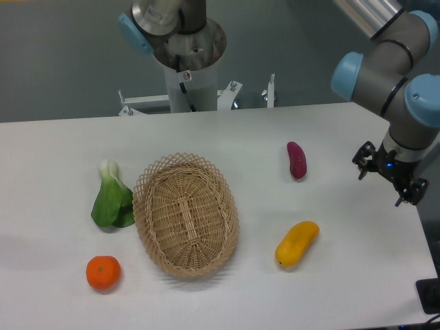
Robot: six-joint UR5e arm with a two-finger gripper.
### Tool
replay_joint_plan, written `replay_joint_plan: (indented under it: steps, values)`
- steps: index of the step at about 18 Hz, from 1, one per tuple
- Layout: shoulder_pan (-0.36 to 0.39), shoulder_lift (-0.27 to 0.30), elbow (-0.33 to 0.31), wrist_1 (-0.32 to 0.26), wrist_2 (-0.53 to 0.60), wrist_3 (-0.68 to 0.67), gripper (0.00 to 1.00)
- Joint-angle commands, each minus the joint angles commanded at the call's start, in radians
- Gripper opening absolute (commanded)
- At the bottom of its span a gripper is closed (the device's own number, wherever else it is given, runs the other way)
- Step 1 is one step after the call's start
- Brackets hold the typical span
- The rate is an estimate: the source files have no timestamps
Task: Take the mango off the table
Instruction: 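Move the open gripper from its start pose toward the yellow mango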
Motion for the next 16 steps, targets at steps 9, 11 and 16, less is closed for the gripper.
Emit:
replay_joint_plan:
  steps: [9,11,16]
  values:
    - [-0.002,0.001,-0.058,0.06,0.005,-0.064,1.0]
    - [-0.002,0.011,-0.077,0.061,0.002,-0.087,1.0]
    - [-0.044,0.009,-0.089,0.063,-0.008,-0.178,1.0]
